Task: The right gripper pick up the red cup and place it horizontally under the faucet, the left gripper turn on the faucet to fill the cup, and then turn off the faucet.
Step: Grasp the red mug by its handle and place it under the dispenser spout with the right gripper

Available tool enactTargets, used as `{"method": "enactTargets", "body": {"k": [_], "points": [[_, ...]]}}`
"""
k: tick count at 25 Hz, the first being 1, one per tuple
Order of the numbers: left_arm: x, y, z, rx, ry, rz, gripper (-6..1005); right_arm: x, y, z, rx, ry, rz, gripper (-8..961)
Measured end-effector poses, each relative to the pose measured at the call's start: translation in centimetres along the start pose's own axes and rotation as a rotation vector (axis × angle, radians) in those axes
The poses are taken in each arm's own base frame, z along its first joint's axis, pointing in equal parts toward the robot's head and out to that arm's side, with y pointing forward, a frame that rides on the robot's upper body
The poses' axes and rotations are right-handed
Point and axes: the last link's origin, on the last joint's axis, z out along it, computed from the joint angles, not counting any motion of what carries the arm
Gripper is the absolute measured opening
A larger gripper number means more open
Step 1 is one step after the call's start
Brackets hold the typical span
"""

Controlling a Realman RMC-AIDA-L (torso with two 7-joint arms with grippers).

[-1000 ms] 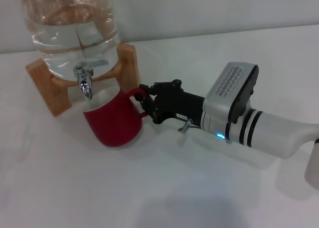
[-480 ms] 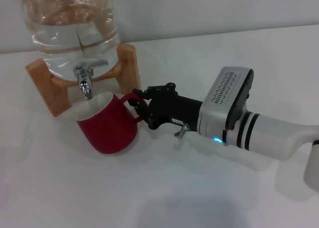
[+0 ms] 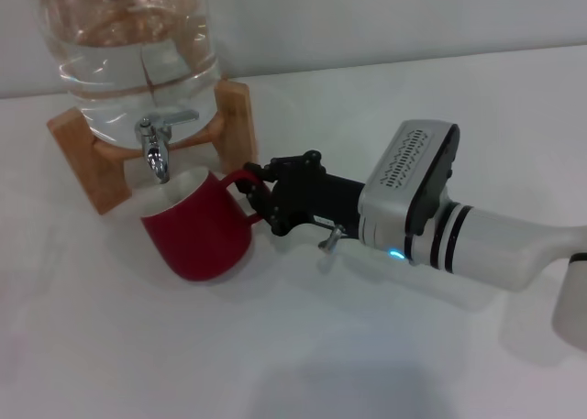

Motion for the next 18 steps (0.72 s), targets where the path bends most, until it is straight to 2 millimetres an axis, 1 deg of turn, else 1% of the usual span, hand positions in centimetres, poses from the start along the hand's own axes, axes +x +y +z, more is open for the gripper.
{"method": "enactTargets", "body": {"k": [5,18], "points": [[0.01,0.03,0.00,-0.002,0.000,0.000,721,-0.16,0.63,0.41,-0.022,0.007,-0.008,139],[0.03,0.12,-0.01,-0.008,0.002,0.000,721,-0.07,0.39,0.22,-0.007,0.004,-0.003,137]]}}
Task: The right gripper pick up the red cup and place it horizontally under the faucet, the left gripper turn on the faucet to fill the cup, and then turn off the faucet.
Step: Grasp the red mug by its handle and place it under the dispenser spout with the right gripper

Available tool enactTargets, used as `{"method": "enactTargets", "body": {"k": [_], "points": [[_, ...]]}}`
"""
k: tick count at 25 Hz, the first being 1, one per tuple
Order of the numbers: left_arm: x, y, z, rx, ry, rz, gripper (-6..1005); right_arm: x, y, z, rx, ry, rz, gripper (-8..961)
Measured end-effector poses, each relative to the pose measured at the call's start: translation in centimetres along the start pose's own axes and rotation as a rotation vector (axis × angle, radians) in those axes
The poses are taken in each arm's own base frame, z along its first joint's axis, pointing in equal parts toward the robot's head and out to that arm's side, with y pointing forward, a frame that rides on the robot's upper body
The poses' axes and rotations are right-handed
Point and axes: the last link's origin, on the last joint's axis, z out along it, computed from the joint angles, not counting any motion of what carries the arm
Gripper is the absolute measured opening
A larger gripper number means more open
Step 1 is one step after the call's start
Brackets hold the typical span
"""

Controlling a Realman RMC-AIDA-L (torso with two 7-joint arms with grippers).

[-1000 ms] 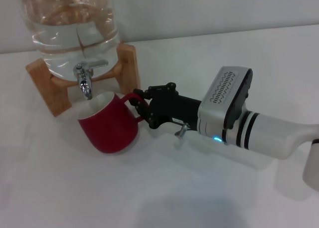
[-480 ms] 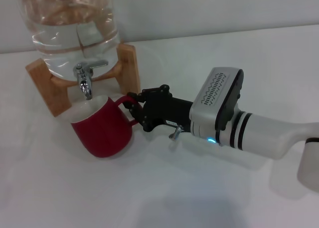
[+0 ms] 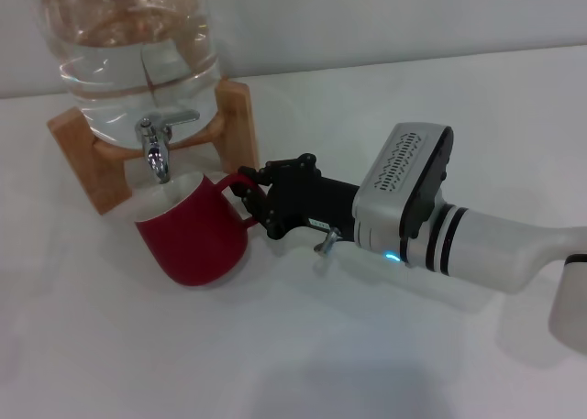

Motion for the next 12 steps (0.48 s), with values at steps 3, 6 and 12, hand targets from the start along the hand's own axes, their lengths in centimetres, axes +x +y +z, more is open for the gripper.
{"method": "enactTargets", "body": {"k": [3,6,12], "points": [[0.00,0.00,0.00,0.000,0.000,0.000,720,0.00,-0.03,-0.01,0.001,0.000,0.000,139],[0.00,-0.03,-0.01,0.002,0.000,0.000,720,0.01,-0.07,-0.02,0.002,0.000,-0.001,141],[0.00,-0.08,-0.01,0.005,0.000,0.000,720,-0.01,-0.12,0.02,0.003,0.002,-0.003,146]]}}
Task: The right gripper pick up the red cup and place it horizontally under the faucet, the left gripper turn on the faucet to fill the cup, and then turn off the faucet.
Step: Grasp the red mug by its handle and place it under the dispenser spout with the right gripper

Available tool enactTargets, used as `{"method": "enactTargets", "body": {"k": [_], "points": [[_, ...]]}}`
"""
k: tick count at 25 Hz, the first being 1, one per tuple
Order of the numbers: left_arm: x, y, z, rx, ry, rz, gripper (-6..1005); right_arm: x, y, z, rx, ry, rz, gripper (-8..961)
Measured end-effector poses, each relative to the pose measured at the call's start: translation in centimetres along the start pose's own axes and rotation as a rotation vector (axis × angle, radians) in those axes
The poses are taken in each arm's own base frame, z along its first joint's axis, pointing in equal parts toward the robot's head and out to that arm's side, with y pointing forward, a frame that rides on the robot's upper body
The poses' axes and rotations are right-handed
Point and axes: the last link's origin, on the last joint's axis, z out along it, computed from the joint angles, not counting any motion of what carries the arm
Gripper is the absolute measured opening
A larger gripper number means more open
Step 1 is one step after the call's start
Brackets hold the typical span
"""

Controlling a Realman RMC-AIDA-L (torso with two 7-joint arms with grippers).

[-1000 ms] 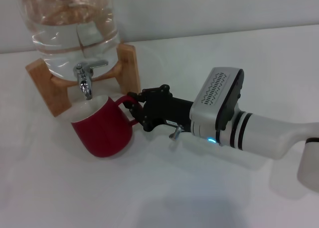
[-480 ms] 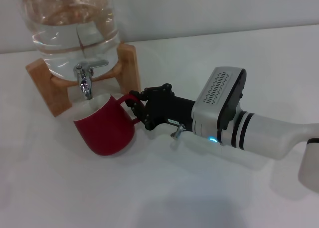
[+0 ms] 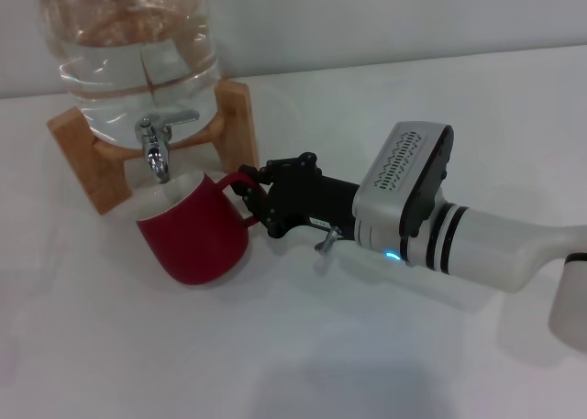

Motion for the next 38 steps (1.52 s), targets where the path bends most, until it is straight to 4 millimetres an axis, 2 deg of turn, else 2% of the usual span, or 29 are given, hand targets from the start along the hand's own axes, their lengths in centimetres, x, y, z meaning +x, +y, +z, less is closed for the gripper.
{"method": "enactTargets", "body": {"k": [25,38], "points": [[0.01,-0.05,0.00,0.003,0.001,0.000,720,0.35,0.34,-0.18,-0.022,0.014,-0.021,153],[0.01,-0.04,0.00,0.003,0.001,0.000,720,0.70,-0.30,-0.57,0.010,0.021,-0.005,192]]}}
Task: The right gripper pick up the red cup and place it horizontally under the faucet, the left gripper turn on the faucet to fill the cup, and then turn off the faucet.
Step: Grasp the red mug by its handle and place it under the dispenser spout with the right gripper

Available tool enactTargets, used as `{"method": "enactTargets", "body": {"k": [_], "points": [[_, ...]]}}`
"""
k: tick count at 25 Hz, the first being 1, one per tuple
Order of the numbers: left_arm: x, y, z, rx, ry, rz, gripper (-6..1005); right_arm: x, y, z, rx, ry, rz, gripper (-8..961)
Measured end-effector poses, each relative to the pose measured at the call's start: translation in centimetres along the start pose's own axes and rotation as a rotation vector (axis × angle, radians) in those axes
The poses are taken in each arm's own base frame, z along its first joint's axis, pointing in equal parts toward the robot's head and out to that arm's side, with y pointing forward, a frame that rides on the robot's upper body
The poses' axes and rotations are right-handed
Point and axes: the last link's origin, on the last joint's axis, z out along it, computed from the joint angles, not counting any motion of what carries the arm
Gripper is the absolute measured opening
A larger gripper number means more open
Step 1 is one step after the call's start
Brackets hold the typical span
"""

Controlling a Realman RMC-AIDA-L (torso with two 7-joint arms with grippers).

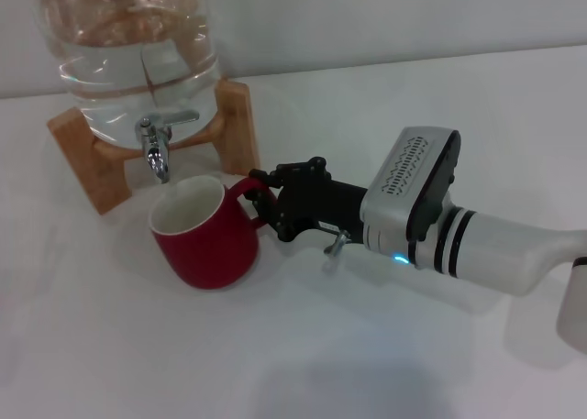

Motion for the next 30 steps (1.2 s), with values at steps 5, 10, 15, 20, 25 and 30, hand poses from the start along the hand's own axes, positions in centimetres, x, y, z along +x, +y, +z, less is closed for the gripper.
{"method": "enactTargets", "body": {"k": [5,10,15,20,25,30], "points": [[0.0,0.0,0.0,0.001,-0.001,0.000,720,0.0,-0.1,0.1,0.010,0.010,0.013,211],[-0.1,0.0,0.0,0.002,-0.001,-0.001,719,-0.1,0.1,0.3,0.006,0.011,0.015,226],[-0.1,0.0,0.0,0.000,0.000,-0.002,719,-0.1,0.4,0.6,-0.001,0.019,0.018,235],[-0.1,0.1,0.0,-0.001,0.000,-0.003,719,-0.1,0.6,0.6,0.000,0.020,0.031,242],[-0.1,0.1,0.0,-0.003,-0.001,-0.003,719,-0.4,0.5,1.2,0.027,0.038,0.064,241],[-0.1,0.1,-0.1,-0.006,-0.001,-0.003,719,-0.5,0.3,1.3,0.040,0.036,0.071,240]]}}
